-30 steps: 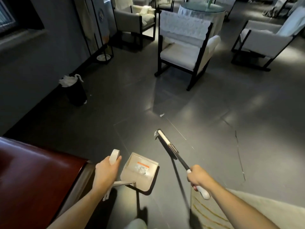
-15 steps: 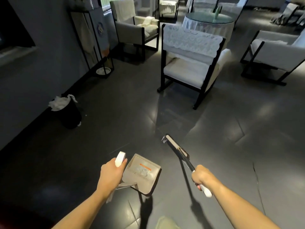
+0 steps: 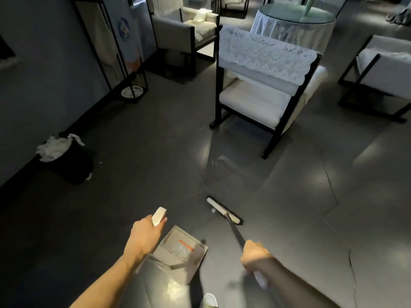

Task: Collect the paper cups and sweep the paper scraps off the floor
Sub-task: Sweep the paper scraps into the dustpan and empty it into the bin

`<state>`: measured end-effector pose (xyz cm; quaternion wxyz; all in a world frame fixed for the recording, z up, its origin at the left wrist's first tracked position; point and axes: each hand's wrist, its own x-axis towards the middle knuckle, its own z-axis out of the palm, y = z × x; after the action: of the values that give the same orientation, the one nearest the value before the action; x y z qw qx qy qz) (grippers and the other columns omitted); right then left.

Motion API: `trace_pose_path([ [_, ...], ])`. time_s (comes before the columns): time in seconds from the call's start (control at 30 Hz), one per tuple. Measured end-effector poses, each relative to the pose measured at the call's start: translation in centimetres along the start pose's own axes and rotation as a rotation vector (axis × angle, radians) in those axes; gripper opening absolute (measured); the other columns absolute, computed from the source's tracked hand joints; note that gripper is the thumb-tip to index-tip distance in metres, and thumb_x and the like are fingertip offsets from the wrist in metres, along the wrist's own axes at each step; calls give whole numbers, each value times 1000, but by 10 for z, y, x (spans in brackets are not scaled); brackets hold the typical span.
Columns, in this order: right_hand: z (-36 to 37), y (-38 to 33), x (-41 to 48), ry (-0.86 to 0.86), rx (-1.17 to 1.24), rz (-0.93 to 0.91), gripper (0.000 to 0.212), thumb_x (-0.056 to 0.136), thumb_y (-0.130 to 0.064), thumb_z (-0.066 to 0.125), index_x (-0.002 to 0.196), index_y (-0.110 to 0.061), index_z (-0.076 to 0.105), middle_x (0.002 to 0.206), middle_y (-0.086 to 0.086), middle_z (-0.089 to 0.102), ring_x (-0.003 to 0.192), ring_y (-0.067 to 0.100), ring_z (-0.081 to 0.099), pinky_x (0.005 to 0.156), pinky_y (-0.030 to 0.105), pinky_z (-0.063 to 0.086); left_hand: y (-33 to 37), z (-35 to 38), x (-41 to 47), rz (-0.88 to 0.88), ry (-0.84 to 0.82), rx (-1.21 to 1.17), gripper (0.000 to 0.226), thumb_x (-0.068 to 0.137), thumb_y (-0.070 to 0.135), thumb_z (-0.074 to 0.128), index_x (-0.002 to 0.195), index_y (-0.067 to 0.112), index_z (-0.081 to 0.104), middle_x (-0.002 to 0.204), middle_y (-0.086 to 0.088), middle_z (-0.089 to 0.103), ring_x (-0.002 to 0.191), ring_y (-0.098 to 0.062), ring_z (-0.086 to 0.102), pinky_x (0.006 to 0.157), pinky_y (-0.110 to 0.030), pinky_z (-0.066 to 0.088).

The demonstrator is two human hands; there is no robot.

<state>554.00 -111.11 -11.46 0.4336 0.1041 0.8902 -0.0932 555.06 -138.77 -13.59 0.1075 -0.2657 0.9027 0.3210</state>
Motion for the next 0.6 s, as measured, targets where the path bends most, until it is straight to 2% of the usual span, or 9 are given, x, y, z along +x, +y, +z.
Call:
trace_pose_path([
  [0.1,5,-10,-13,-100,-140,-86,27,91,-10,45,117,-11,53,129,11,58,117,24,59,85,28,48,2,1,11,-45,26,-19,40,93,46,52,101,7,60,84,-8,64,66,-18,61,56,-29,44],
  [0.17,8,-14,-30,-163,-176,-156,30,92,-8,44,119,-5,55,124,13,62,115,25,60,81,29,48,1,-1,15,-47,35,-41,41,92,45,53,101,6,60,80,-8,64,66,-20,61,57,-32,47],
  [0.23,2,-10,-44,-219,-154,-164,19,90,-7,46,103,-8,60,105,11,66,108,26,63,69,27,48,2,-3,18,-30,34,-38,42,93,45,52,99,5,60,82,-12,64,70,-26,61,63,-36,49],
  [0.27,-4,-4,-52,-244,-107,-157,12,89,-9,47,90,-14,58,93,9,64,98,26,65,63,25,47,2,-4,17,-27,34,-38,42,93,45,52,99,4,60,83,-13,64,71,-28,61,64,-37,48],
  [0.3,-11,0,-60,-257,-54,-150,11,89,-11,47,85,-19,53,89,6,61,87,24,63,63,23,47,0,-4,16,-22,34,-41,42,93,45,51,99,4,60,83,-14,65,72,-29,61,64,-37,48],
  [0.37,-22,7,-78,-249,61,-135,11,88,-13,46,93,-17,55,86,6,57,71,23,55,63,27,47,-4,-5,12,-14,43,-53,43,93,45,51,100,3,61,84,-15,65,74,-31,61,65,-37,47],
  [0.43,-26,10,-94,-253,158,-114,20,87,-12,43,98,-11,60,78,9,55,65,24,49,58,30,39,-10,-7,9,-21,47,-62,44,94,45,51,102,2,60,85,-17,65,74,-32,62,66,-38,48],
  [0.6,-26,-4,-117,-113,233,-102,15,88,-14,42,89,-13,57,72,8,55,59,22,47,51,21,34,-28,-24,3,-51,62,-113,46,94,44,51,107,1,58,92,-19,66,79,-34,63,74,-43,54],
])
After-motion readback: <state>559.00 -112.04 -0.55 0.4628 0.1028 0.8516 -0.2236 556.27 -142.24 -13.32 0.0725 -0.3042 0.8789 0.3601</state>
